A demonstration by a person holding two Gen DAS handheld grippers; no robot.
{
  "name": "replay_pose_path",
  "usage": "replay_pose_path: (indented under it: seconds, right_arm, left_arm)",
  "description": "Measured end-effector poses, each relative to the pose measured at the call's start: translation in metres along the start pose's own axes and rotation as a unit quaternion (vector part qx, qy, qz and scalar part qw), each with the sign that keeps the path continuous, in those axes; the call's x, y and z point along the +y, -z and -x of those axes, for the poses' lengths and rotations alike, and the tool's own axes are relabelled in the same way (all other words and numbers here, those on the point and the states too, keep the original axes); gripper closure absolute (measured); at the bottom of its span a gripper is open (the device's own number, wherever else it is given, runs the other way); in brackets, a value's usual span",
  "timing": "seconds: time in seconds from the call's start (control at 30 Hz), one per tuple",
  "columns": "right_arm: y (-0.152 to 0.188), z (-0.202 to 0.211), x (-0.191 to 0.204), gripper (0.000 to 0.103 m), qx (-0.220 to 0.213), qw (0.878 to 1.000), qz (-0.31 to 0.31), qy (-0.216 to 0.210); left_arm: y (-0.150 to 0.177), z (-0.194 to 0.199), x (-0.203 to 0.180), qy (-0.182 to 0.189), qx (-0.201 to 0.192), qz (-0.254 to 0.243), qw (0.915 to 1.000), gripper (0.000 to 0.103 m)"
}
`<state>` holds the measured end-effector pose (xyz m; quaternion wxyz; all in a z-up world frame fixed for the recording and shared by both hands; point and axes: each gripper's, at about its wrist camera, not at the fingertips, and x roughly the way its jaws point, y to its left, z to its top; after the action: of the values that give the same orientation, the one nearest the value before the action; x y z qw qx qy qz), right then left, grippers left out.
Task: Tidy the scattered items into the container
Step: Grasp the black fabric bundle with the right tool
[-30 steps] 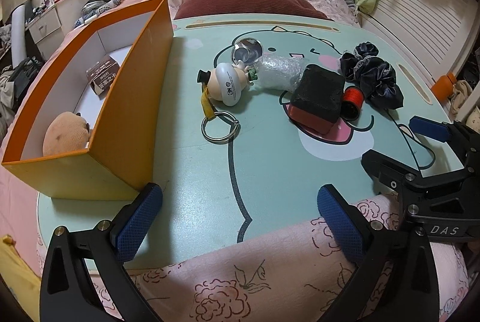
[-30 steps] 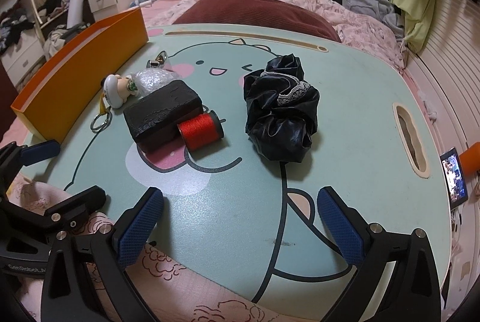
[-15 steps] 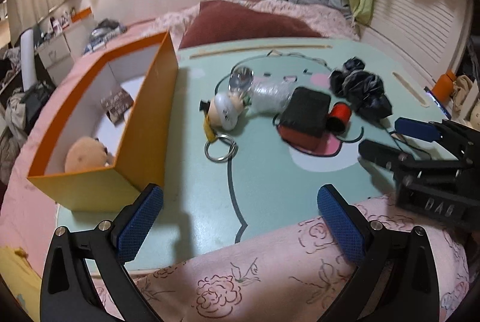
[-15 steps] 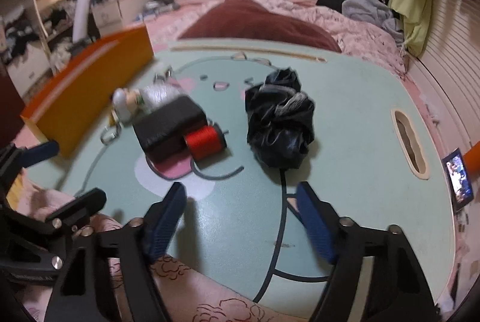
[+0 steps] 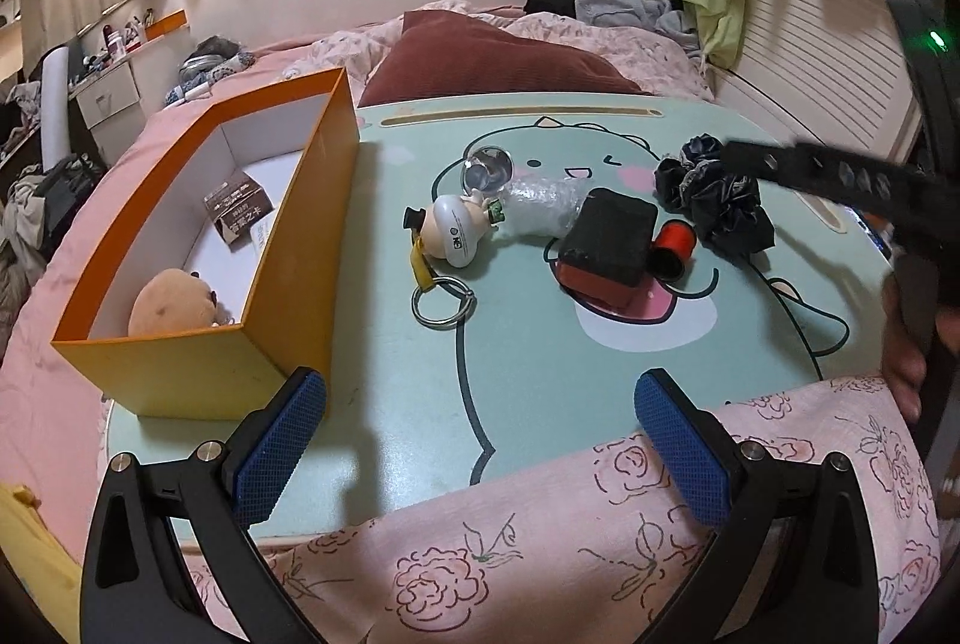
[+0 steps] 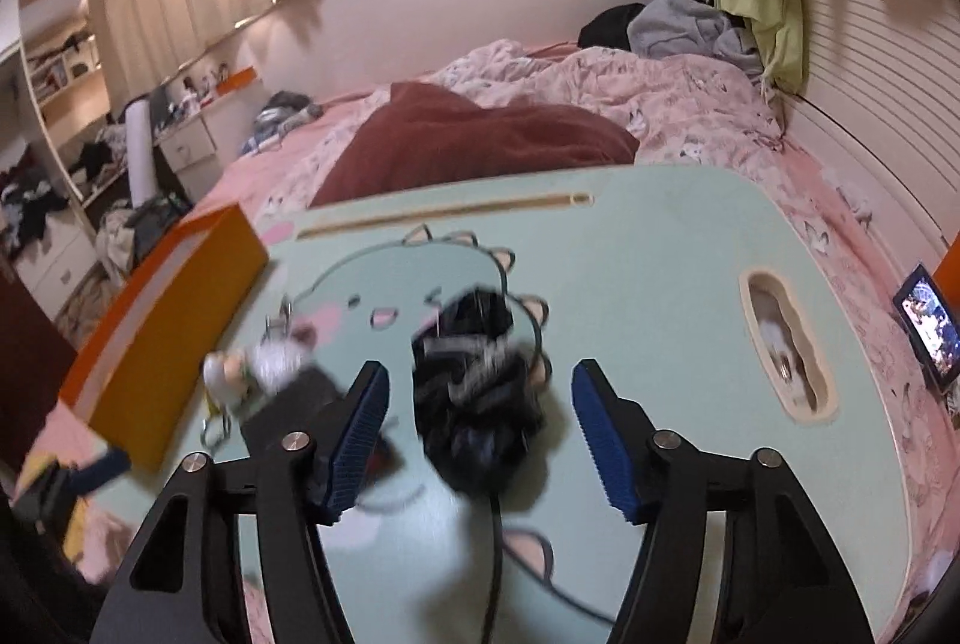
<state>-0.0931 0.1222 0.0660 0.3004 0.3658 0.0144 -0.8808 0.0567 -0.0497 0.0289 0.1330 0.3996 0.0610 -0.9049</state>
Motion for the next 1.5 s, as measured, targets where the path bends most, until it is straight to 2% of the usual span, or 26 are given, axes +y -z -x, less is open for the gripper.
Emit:
replay_pose_path:
  seconds: [0.07, 0.2, 0.23, 0.3, 0.43, 0.5, 0.67, 0.87, 1.07, 1.23, 1.5]
  right_arm:
    - [-0.008, -0.009, 0.004, 0.023, 0.007, 1.0, 0.005, 0.014]
    - [-0.011, -0.035, 0.01, 0.023, 0.051, 0.998, 0.018, 0.031]
    - [-0.009, -0.04, 0.01, 0.033, 0.061, 0.998, 0.016, 0.029]
    - [-0.002, -0.044, 0.007, 0.071, 0.067, 0.998, 0.012, 0.017]
    - [0.01, -0.01, 0.003, 0.071, -0.001, 1.0, 0.008, 0.005]
    - [0.019, 0.005, 0.004, 0.071, -0.016, 1.0, 0.02, -0.001]
    - [0.052, 0.009, 0.005, 0.071, 0.044, 0.998, 0.042, -0.028]
    - [0.054, 0.008, 0.001, 0.069, 0.05, 0.998, 0.04, 0.011]
    - [0.056, 0.003, 0.015, 0.064, 0.057, 0.993, 0.088, 0.046]
    - [0.056, -0.001, 0.019, 0.053, 0.061, 0.991, 0.118, 0.034]
    - [0.057, -0.002, 0.018, 0.05, 0.057, 0.991, 0.114, 0.028]
  left_arm:
    - [0.0, 0.0, 0.0, 0.0, 0.002, 0.0, 1.0, 0.0]
    - [0.001, 0.0, -0.001, -0.001, 0.001, -0.001, 1.0, 0.0]
    - [0.001, 0.0, -0.001, -0.001, 0.001, -0.001, 1.0, 0.0]
    - [0.001, 0.0, -0.001, -0.001, 0.001, -0.001, 1.0, 0.0]
    - [0.001, 0.0, -0.001, 0.0, 0.004, -0.001, 1.0, 0.0]
    - [0.001, -0.001, -0.001, 0.0, 0.006, -0.001, 1.0, 0.0]
    - [0.001, -0.001, -0.001, -0.001, 0.006, 0.0, 1.0, 0.0]
    - [0.0, -0.002, -0.001, 0.001, 0.01, 0.0, 0.9999, 0.0]
    - [-0.001, -0.003, -0.005, 0.005, 0.013, -0.009, 0.9999, 0.0]
    - [-0.001, -0.005, -0.006, 0.006, 0.017, -0.008, 0.9998, 0.0]
    - [0.0, -0.007, -0.005, 0.009, 0.02, -0.005, 0.9997, 0.0]
